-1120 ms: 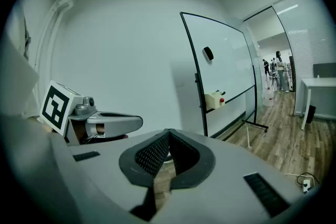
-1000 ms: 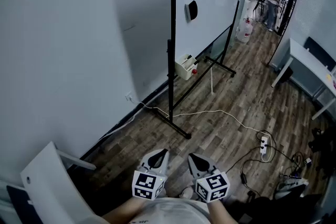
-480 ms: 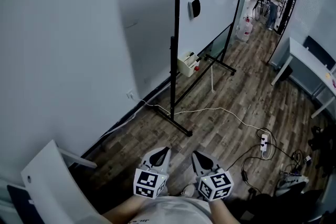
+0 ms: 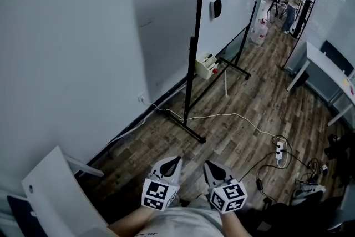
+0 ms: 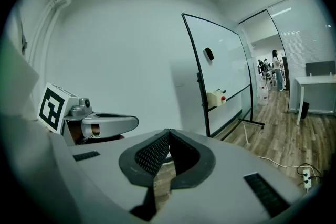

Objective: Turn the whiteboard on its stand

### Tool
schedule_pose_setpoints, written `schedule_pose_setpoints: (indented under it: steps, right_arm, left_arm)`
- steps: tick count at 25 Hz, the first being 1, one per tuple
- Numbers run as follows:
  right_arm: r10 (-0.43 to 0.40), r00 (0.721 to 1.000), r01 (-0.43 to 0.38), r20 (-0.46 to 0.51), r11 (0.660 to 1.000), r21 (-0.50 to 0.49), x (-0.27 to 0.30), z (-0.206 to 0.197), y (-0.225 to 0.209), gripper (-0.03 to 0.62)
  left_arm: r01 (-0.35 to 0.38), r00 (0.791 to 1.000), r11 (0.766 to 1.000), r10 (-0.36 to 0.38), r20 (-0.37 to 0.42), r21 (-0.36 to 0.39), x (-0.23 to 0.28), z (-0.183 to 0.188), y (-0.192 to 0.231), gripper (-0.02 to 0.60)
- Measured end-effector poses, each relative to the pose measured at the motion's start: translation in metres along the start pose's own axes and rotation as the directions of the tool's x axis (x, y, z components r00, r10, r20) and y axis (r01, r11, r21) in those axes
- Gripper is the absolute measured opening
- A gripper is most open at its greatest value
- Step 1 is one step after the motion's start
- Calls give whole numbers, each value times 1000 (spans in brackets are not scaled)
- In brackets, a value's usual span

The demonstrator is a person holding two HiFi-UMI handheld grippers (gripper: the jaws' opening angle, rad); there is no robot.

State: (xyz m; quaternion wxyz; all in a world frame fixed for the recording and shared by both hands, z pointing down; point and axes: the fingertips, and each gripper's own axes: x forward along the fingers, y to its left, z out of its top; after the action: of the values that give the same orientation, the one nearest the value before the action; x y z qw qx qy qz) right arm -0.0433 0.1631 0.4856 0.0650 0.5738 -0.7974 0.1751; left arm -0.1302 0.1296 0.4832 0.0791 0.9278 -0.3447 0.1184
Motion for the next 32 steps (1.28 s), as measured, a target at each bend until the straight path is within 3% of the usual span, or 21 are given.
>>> schedule_pose_setpoints:
  steps: [14,32]
  right_arm:
    - [17,1000,-16,-11,1000,25,34,-5,-15,6]
    - [91,996,-91,-4,995,-51,141,77,-160,6]
  left_arm:
    - [-8,1000,1000,8,-3,-11,25,-3,23,11]
    - [-77,996,997,78,44,-29,202,58,70,11]
